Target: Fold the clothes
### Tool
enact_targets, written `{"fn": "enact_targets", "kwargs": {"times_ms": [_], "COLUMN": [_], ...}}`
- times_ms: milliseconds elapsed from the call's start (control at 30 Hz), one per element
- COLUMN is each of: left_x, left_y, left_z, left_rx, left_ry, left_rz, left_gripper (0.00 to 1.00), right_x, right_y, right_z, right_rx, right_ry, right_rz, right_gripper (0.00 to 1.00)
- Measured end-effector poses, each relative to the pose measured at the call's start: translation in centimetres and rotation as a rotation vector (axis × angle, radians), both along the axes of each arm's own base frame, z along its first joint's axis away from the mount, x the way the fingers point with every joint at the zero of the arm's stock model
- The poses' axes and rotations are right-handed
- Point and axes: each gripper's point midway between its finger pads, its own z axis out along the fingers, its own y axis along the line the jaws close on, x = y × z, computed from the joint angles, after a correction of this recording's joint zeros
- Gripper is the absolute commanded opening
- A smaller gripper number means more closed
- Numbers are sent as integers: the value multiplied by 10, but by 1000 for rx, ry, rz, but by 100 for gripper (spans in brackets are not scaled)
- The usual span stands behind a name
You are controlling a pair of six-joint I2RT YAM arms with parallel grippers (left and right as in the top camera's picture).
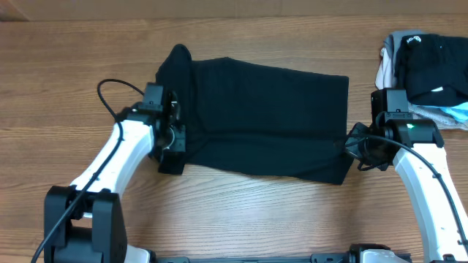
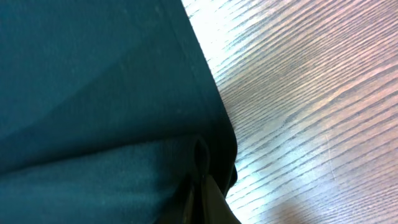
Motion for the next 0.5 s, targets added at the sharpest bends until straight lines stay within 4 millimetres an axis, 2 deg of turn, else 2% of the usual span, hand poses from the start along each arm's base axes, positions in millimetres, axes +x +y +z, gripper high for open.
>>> {"fn": "enact_targets", "kwargs": {"times_ms": [100, 267, 367, 500], "left_x": [10, 55, 65, 68], "left_y": [10, 40, 45, 49], "left_z": [26, 125, 173, 210], "left_rx": [-1, 21, 40, 74], "left_ry": [-35, -304, -430, -500], "left_rz": [33, 78, 60, 36], "left_gripper": [4, 4, 4, 4], "right_x": [1, 5, 8, 14], "right_y": [0, 1, 4, 9], "right_z": [0, 1, 2, 4], "right_rx": [-1, 4, 20, 37], "right_ry": [-4, -23, -35, -60], "right_rz": [1, 11, 20, 40], "right_gripper": [4, 4, 4, 4]}}
